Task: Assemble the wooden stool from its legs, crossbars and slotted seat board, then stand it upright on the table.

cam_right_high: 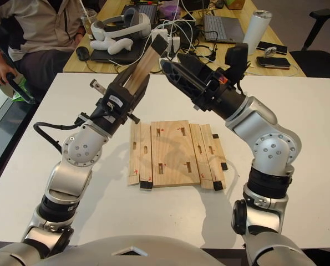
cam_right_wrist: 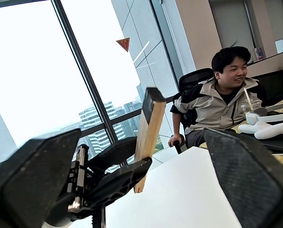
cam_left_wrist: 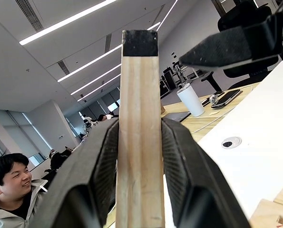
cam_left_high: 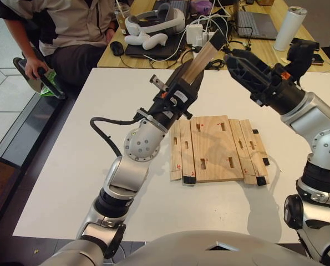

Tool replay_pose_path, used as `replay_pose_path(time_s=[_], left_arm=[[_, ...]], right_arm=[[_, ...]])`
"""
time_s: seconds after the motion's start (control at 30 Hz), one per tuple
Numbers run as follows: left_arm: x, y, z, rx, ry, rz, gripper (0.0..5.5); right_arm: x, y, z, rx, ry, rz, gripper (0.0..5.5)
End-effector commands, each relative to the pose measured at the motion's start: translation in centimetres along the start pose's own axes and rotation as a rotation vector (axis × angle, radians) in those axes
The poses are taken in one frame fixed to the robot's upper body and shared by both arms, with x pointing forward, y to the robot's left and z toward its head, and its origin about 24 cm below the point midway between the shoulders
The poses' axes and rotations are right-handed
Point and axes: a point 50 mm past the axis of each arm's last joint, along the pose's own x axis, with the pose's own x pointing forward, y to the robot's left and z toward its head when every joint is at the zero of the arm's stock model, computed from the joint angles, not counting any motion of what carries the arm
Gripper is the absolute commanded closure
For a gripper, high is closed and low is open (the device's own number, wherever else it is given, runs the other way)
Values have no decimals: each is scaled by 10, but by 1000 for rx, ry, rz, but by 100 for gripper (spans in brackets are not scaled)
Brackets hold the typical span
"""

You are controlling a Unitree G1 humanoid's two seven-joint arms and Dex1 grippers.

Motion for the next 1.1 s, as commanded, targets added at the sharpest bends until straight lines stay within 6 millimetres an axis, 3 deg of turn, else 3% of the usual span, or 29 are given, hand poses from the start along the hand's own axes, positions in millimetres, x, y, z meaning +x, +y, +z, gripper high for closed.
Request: replay_pose_path(time_s=[0.03,0.17,0.37,1.1], left_arm=[[4,0,11,12,-52,-12,421],[4,-6,14,-3,-62,-37,421],[2,-15,9,11,-44,-79,421],[1,-12,4,29,-26,-75,421]], right_arm=[[10,-6,-7,-22,27,-1,70],[22,-8,-9,-35,25,26,70],[39,-8,-1,-37,-50,46,162],[33,-2,-6,15,-31,98,512]])
